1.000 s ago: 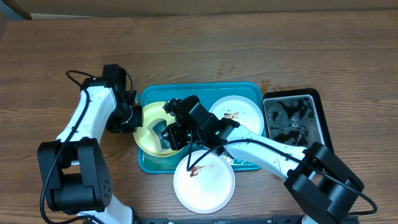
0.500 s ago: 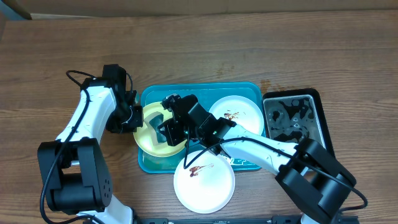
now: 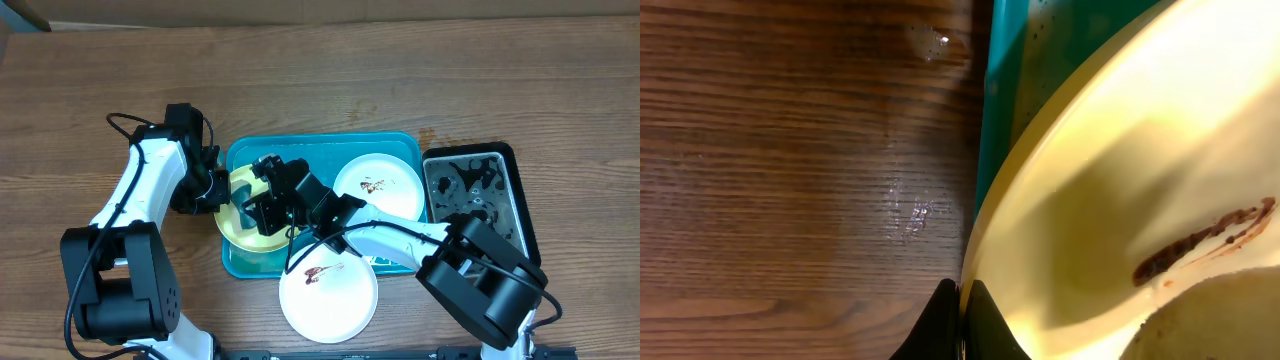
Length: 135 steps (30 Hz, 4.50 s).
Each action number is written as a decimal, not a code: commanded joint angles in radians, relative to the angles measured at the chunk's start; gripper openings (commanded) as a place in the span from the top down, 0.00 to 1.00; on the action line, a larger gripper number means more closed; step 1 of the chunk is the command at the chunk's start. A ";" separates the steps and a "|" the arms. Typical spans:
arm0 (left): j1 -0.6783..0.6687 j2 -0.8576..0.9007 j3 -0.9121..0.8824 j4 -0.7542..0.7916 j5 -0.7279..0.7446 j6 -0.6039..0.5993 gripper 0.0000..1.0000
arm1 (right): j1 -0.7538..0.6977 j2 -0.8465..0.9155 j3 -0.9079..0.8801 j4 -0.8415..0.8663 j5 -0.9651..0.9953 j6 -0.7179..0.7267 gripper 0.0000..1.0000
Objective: Clean dirty plates on tray and stack at the side
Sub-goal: 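Scrub the yellow plate with the sponge while left gripper holds it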
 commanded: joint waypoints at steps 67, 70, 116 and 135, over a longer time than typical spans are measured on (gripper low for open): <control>-0.073 0.226 -0.012 0.121 0.132 -0.014 0.96 | -0.083 0.086 0.018 -0.389 0.221 0.201 0.96; -0.073 0.230 -0.012 0.120 0.132 -0.021 0.96 | -0.112 0.086 0.018 -0.422 0.221 0.201 0.96; -0.073 0.230 -0.012 0.109 0.136 -0.032 0.96 | -0.162 0.002 0.364 -1.028 0.595 0.114 0.96; -0.065 0.165 0.010 0.098 0.174 -0.028 0.96 | -0.162 -0.106 0.364 -1.038 0.259 0.113 0.88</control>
